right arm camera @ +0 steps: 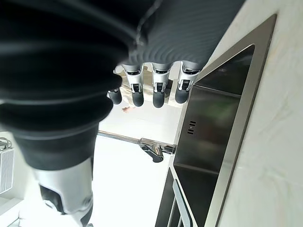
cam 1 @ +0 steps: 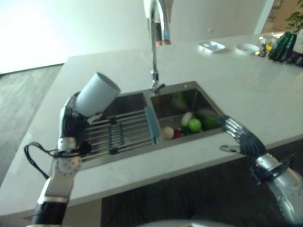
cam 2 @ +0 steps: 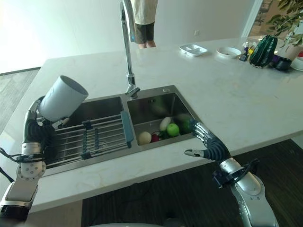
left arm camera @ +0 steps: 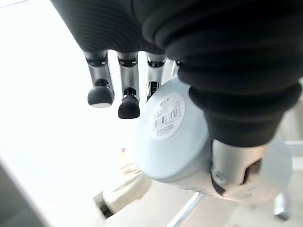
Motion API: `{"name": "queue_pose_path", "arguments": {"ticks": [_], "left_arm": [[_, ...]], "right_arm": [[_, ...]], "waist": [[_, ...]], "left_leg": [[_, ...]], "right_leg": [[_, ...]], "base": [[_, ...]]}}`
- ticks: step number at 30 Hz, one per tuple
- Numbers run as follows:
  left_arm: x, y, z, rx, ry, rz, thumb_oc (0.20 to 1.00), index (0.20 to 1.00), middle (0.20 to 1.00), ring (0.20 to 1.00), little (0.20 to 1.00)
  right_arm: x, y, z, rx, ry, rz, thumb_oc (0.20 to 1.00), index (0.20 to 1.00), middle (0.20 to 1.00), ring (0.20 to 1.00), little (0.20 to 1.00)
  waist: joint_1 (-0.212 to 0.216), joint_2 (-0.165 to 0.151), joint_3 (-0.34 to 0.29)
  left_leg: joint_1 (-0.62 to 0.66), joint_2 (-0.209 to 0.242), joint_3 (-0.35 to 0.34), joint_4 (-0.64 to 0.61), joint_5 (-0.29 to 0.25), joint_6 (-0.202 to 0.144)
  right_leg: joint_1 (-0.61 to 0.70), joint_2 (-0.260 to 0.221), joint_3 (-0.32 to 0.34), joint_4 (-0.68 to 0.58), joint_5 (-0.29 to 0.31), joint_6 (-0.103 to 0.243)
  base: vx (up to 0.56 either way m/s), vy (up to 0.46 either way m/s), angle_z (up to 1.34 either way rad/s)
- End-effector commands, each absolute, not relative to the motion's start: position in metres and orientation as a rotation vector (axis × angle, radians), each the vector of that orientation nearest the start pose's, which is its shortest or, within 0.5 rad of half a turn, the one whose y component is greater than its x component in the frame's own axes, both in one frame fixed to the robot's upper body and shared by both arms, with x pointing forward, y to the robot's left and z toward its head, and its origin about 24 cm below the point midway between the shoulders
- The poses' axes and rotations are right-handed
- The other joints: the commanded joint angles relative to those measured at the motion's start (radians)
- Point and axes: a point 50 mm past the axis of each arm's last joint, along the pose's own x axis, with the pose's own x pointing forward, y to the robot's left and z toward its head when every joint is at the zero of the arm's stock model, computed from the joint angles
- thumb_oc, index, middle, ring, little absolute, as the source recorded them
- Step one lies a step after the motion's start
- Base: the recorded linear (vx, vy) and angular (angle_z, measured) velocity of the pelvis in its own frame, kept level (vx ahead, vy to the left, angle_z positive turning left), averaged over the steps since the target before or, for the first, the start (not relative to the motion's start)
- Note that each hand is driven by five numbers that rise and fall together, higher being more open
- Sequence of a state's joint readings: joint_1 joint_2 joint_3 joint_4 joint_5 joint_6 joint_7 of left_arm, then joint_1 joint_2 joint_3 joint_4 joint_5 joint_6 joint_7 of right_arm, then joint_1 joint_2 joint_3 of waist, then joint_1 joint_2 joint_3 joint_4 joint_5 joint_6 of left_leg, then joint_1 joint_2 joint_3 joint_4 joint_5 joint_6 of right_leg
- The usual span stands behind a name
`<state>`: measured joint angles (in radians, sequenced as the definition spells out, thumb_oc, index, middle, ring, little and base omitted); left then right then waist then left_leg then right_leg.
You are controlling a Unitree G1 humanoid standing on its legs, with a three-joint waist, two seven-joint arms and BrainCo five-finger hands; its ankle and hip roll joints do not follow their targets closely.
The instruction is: Place the dishes in the dishwasher.
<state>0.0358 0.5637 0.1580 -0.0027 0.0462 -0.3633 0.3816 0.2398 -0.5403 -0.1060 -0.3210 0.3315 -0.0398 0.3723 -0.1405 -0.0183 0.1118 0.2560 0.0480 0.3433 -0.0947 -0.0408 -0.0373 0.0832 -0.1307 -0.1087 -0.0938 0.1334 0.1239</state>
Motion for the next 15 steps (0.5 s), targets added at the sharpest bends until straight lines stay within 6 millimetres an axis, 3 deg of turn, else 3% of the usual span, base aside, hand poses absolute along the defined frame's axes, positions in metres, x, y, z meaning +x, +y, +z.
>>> {"name": "queue_pose_path", "arguments": {"ticks": [1, 10, 15], "left_arm": [[0.229, 0.271, 0.177, 0.380, -0.807, 0.381, 0.200, 0.200, 0.200, 0.200, 0.200], [0.219, 0.250, 0.186, 0.098, -0.898, 0.244, 0.200, 0.200, 0.200, 0.200, 0.200], [0.213, 0.237, 0.189, 0.047, -0.917, 0.149, 0.200, 0.200, 0.200, 0.200, 0.200]], "right_arm": [[0.216, -0.217, 0.127, -0.280, -0.290, 0.365, 1.000, 1.000, 1.000, 1.000, 1.000], [0.217, -0.210, 0.131, -0.276, -0.314, 0.375, 1.000, 1.000, 1.000, 1.000, 1.000], [0.216, -0.209, 0.136, -0.278, -0.343, 0.357, 1.000, 1.000, 1.000, 1.000, 1.000]], "waist": [[0.019, 0.005, 0.008], [0.051, -0.013, 0.018], [0.080, -0.023, 0.029]], "left_leg": [[-0.036, -0.020, -0.123, 0.007, -0.026, 0.022], [-0.049, -0.023, -0.153, 0.007, -0.029, 0.024], [-0.063, -0.029, -0.179, 0.007, -0.030, 0.027]], "right_leg": [[0.039, -0.026, -0.056, 0.065, -0.100, 0.061], [0.038, -0.041, -0.088, 0.062, -0.094, 0.069], [0.028, -0.052, -0.116, 0.076, -0.092, 0.079]], "base": [[-0.04, 0.021, 0.12], [-0.05, 0.029, 0.11], [-0.07, 0.055, 0.18]]}}
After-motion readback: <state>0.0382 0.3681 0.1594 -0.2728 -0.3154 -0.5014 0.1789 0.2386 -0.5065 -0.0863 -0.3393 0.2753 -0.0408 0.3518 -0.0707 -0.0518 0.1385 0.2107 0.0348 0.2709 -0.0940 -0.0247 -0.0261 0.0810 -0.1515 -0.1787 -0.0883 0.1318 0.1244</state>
